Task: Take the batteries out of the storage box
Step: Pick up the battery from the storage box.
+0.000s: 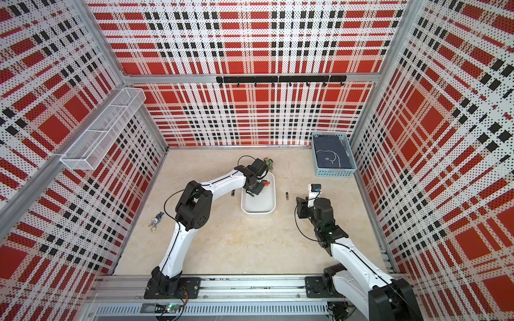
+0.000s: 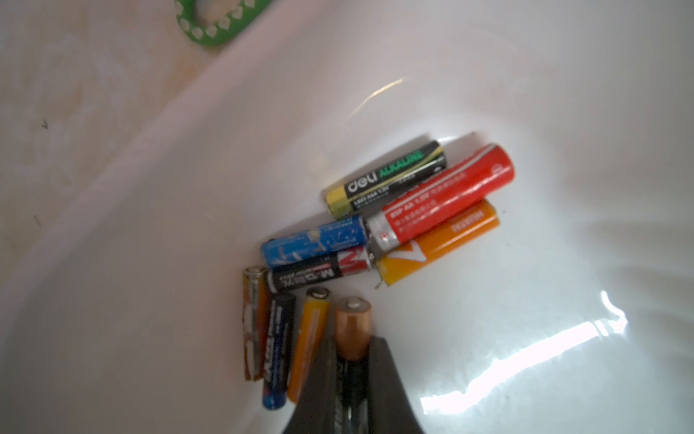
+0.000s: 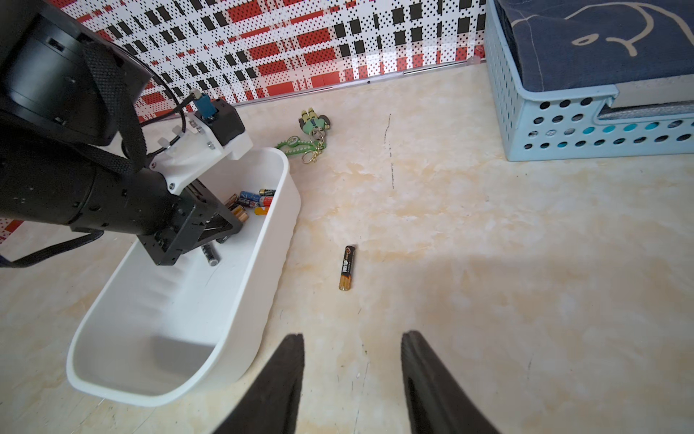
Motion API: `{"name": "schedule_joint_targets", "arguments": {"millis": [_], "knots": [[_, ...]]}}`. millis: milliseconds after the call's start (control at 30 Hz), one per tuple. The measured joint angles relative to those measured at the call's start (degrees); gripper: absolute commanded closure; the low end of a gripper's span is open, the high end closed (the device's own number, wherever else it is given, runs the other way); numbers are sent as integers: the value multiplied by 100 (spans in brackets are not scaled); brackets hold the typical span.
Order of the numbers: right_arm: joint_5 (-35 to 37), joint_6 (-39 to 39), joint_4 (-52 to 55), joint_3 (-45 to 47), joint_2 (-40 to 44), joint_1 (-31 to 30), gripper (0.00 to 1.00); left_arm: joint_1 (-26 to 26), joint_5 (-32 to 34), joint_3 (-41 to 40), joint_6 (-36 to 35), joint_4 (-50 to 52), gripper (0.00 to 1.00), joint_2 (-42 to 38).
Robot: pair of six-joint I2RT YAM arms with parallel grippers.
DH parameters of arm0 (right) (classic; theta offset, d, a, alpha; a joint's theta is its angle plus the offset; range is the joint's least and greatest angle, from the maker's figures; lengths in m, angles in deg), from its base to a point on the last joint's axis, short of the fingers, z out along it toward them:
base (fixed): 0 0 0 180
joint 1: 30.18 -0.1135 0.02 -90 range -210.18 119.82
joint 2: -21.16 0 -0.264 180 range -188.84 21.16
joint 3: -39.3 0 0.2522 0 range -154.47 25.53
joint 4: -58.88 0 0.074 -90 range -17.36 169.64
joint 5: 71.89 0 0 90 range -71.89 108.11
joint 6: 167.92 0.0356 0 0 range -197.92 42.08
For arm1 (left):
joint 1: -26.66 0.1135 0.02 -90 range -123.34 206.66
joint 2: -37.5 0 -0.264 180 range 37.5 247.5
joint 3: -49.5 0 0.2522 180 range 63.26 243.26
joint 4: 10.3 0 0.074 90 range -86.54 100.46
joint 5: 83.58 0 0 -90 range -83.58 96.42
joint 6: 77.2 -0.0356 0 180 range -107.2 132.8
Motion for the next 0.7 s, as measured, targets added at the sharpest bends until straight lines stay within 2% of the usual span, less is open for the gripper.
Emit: {"name": "schedule_joint_targets", "arguments": {"millis": [200, 400, 533, 700], "knots": [[11, -2, 122, -131, 48, 0, 51, 2, -68, 57, 232, 24, 100, 0], [20, -48, 216, -581, -79, -103, 52, 63, -173, 142, 837, 83, 100, -254], [144, -199, 396, -1073, -437, -579, 52, 273, -212, -160, 1397, -55, 100, -894], [-118, -249, 730, -1989, -1370, -1073, 51, 785, -83, -1252, 1941, -424, 100, -2068]]}}
